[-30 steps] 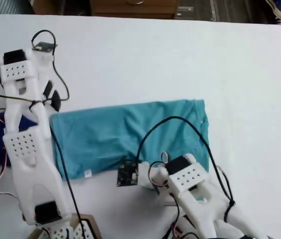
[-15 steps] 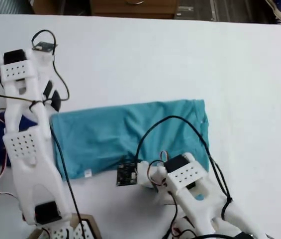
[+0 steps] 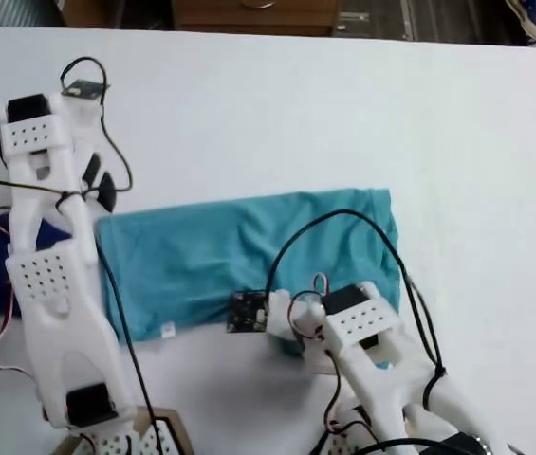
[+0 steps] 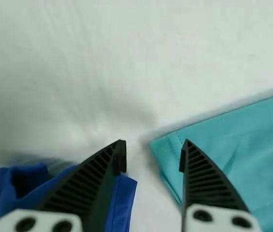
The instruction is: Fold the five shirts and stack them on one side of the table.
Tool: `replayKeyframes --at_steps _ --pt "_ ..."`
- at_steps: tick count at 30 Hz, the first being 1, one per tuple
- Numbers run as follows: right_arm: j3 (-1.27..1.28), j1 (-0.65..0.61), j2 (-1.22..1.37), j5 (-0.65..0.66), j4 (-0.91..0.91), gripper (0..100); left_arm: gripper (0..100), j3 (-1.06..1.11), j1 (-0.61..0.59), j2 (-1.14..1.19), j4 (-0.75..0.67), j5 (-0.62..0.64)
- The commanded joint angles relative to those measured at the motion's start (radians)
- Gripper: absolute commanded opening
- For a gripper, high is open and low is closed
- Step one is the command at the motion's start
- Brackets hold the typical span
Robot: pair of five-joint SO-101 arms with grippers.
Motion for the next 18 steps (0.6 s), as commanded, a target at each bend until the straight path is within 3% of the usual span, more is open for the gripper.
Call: replayKeyframes --at_steps 1,9,18 --pt "-0.021 0.018 0.016 0.006 -0.022 20.4 21 -0.042 0.0 -0.014 0.017 -0.012" --pt "-0.021 0.018 0.008 0.008 -0.021 1.8 21 -0.044 -0.002 -0.014 0.017 -0.012" --pt "-0.126 0.016 0.007 0.011 0.122 2.1 21 -0.036 0.002 -0.005 0.015 -0.012"
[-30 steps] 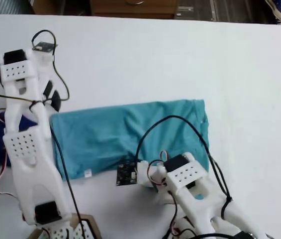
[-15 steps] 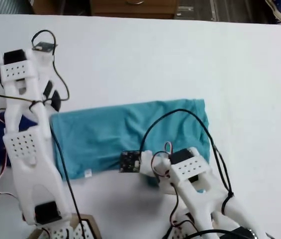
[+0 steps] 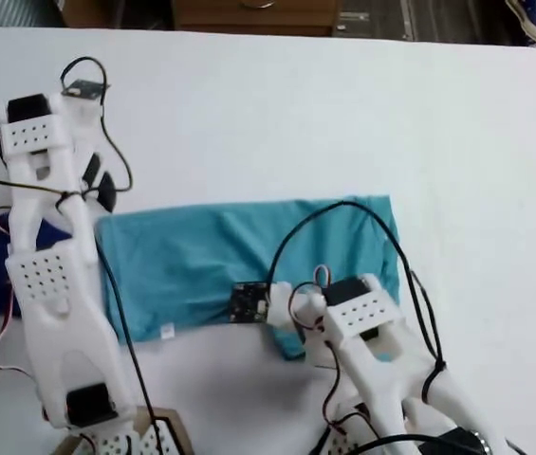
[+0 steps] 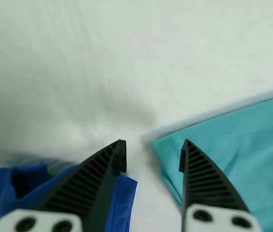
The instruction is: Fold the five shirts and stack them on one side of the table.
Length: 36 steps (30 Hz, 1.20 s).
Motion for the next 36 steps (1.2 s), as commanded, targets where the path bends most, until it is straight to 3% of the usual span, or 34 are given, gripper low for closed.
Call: replayKeyframes --at_steps 1,20,27,36 --pt "-0.083 0.005 0.001 0.011 0.062 2.1 21 -0.035 0.003 -0.005 0.015 -0.012" --pt "-0.358 0.013 0.022 0.138 0.062 2.1 21 -0.035 0.0 -0.005 0.015 -0.014" --pt "-0.557 0.107 0.263 0.14 0.071 2.1 21 0.036 0.051 -0.015 0.018 -0.006" --pt "-0.799 0.163 0.501 0.215 0.208 2.1 21 0.059 0.181 -0.015 0.02 0.068"
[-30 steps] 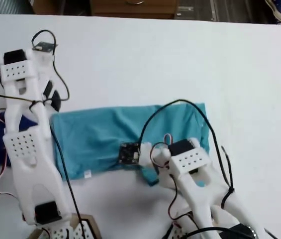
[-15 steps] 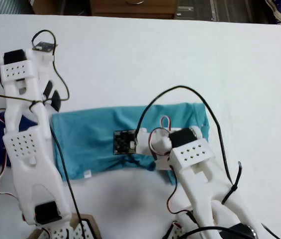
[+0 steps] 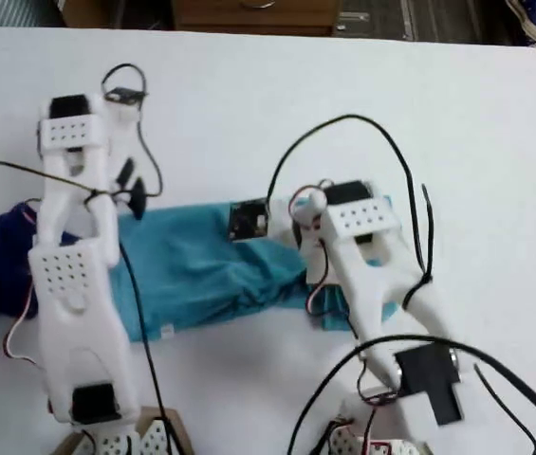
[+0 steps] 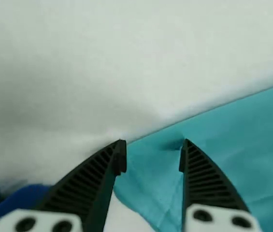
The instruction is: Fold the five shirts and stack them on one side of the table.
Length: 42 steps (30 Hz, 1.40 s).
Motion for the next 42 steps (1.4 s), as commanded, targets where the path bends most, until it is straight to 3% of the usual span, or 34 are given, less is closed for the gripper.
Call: replayKeyframes --at_steps 1,8,13,20,27,30,36,42 --pt "-0.103 0.022 0.024 0.009 0.019 2.1 21 0.001 0.048 -0.02 0.02 0.011" --pt "-0.173 0.022 0.03 0.009 0.019 2.1 21 0.059 0.06 -0.043 0.021 0.06" --pt "-0.173 0.024 0.03 0.009 0.016 2.1 21 0.329 0.06 -0.238 -0.005 0.063" --pt "-0.173 0.025 0.031 0.009 0.015 2.1 21 0.777 0.071 -0.577 -0.206 0.063" --pt "-0.17 0.024 0.031 0.009 0.016 2.1 21 1.012 0.083 -0.847 -0.281 0.087" --pt "-0.17 0.024 0.031 0.009 0.021 2.1 21 1.096 0.094 -0.862 -0.339 0.061" --pt "-0.169 0.025 0.031 0.009 0.036 2.1 21 1.242 0.083 -0.784 -0.612 0.061" --pt "-0.169 0.028 0.031 0.009 -0.008 2.1 21 1.231 0.08 -0.644 -0.671 0.061"
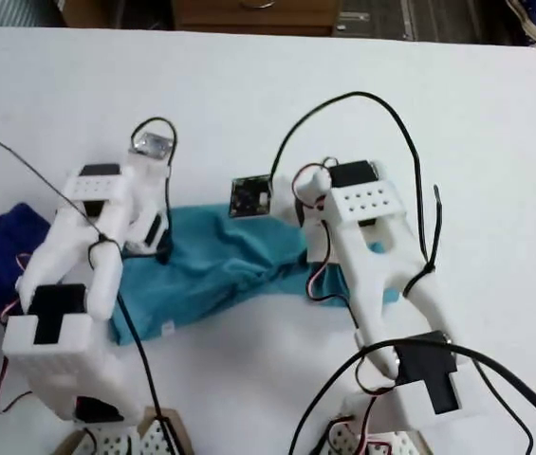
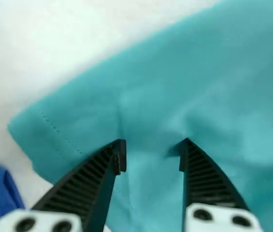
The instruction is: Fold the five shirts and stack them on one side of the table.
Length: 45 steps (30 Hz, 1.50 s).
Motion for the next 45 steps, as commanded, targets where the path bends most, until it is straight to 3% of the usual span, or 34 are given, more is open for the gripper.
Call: replayKeyframes --at_steps 1,8,16,24,36,40,45 --pt "-0.038 0.021 0.001 0.008 -0.056 2.1 21 -0.012 -0.003 0.054 -0.023 -0.002" --pt "-0.041 0.073 0.053 0.008 -0.197 2.1 21 -0.03 -0.011 0.064 -0.017 0.0" --pt "-0.046 0.064 0.108 0.003 -0.14 2.7 21 -0.03 -0.011 0.066 -0.018 0.0" --pt "-0.046 0.084 0.007 0.003 -0.122 22.5 21 -0.03 -0.011 0.066 -0.02 0.0" --pt "-0.038 0.24 -0.153 0.006 -0.065 22.5 21 -0.031 -0.011 0.066 -0.021 0.0" --pt "-0.038 0.213 -0.209 0.008 0.093 20.8 21 -0.031 -0.011 0.066 -0.021 0.0" --pt "0.035 0.114 -0.265 0.0 0.205 10.8 21 -0.031 -0.011 0.066 -0.021 -0.003"
